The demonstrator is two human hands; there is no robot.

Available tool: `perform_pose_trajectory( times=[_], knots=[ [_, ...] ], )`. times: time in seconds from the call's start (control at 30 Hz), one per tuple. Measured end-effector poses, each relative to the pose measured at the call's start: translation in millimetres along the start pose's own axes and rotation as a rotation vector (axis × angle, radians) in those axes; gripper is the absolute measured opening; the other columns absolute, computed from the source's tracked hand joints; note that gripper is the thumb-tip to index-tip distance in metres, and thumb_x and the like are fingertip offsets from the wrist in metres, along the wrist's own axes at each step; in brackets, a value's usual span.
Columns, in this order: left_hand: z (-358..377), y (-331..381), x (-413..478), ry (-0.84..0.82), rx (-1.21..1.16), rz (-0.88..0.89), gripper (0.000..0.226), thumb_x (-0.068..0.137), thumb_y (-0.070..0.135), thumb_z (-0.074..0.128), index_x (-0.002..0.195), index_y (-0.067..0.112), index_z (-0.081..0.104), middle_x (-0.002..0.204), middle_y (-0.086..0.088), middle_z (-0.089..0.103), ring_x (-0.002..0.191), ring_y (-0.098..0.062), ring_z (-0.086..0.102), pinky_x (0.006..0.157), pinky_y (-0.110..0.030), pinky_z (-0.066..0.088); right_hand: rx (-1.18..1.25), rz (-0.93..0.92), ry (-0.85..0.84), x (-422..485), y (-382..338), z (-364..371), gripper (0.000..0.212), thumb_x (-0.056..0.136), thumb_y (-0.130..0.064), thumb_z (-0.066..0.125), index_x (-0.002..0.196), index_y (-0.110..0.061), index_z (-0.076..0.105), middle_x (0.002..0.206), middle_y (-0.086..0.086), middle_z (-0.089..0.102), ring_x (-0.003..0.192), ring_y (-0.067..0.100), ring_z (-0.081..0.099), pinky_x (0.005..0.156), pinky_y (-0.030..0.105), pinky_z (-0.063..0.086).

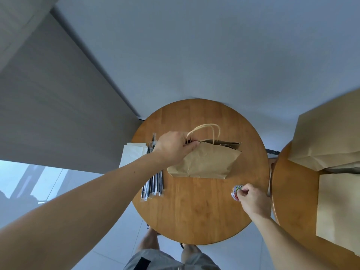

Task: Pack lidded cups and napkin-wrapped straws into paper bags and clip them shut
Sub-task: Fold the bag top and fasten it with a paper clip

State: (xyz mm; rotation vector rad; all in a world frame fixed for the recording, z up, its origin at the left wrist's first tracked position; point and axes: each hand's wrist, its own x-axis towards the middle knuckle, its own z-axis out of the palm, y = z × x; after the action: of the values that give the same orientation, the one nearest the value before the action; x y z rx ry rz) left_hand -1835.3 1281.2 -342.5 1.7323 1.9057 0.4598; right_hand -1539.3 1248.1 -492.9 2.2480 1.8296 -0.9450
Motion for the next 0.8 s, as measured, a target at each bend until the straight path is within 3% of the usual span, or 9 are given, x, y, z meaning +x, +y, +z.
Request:
perform_pose_trajectory(
  times=[0.1,0.17,0.23,0.33,0.47,0.57,0.8],
  knots=[
    [0.1,1.3,0.5,-0.016,0.015,-0.019,0.041,0.094,0.036,0.06,0.057,0.047,0.051,0.047,0.021,0.049,0.05,-0.001,0.049,0.047,-0.023,0.03,0.187,-0.046,0.043,-9.9,-5.7,-12.0,0.016,0.084,-0.018,0.067,0.073,-0.021,0.057,0.067,-0.008,0.063,0.057,0.002,0.054,0.047,0.025,0.041],
    [-0.1,1.6,0.2,-0.056,0.022,-0.021,0.023,0.095,0.038,0.058,0.074,0.044,0.064,0.054,0.022,0.05,0.055,-0.002,0.051,0.049,-0.023,0.036,0.328,-0.125,0.091,-17.0,-16.6,-22.9,0.024,0.084,-0.012,0.069,0.07,-0.025,0.054,0.059,-0.014,0.062,0.057,-0.002,0.061,0.046,0.011,0.041],
    [0.7,1.1,0.5,-0.045,0.003,-0.019,0.032,0.095,0.038,0.06,0.063,0.043,0.056,0.049,0.021,0.049,0.051,0.001,0.05,0.047,-0.021,0.032,0.454,-0.195,0.109,-23.8,-33.9,-36.0,0.026,0.086,-0.012,0.07,0.077,-0.031,0.056,0.061,-0.017,0.063,0.059,-0.007,0.062,0.051,0.008,0.044],
    [0.5,1.9,1.4,-0.044,0.007,-0.043,0.048,0.094,0.037,0.061,0.052,0.041,0.039,0.043,0.017,0.045,0.045,-0.002,0.045,0.045,-0.024,0.027,0.598,-0.313,0.08,-32.6,-67.3,-57.4,0.024,0.09,-0.022,0.071,0.094,-0.043,0.06,0.083,-0.018,0.07,0.073,0.003,0.07,0.062,0.02,0.055],
    [-1.8,5.2,2.6,-0.082,0.039,-0.073,0.044,0.094,0.04,0.059,0.055,0.039,0.04,0.047,0.017,0.045,0.05,-0.003,0.046,0.046,-0.024,0.026,0.84,-0.463,0.064,-46.2,-116.2,-82.6,0.018,0.088,-0.015,0.072,0.099,-0.029,0.068,0.084,-0.013,0.072,0.073,0.007,0.071,0.063,0.015,0.054],
    [-4.5,7.8,4.6,-0.126,0.087,-0.067,0.038,0.096,0.042,0.055,0.061,0.037,0.041,0.057,0.014,0.048,0.055,-0.005,0.047,0.047,-0.026,0.028,0.867,-0.551,0.063,-52.0,-143.6,-96.1,0.016,0.086,-0.008,0.073,0.099,-0.018,0.07,0.08,-0.008,0.072,0.069,0.01,0.07,0.062,0.015,0.053],
    [-4.8,9.5,3.6,-0.125,0.107,-0.055,0.045,0.097,0.04,0.055,0.056,0.034,0.035,0.052,0.015,0.04,0.048,-0.003,0.038,0.045,-0.025,0.023,0.874,-0.498,0.023,-47.4,-166.5,-102.7,0.014,0.084,-0.009,0.076,0.087,-0.021,0.07,0.064,-0.001,0.069,0.06,0.012,0.065,0.063,0.023,0.052]
  ],
)
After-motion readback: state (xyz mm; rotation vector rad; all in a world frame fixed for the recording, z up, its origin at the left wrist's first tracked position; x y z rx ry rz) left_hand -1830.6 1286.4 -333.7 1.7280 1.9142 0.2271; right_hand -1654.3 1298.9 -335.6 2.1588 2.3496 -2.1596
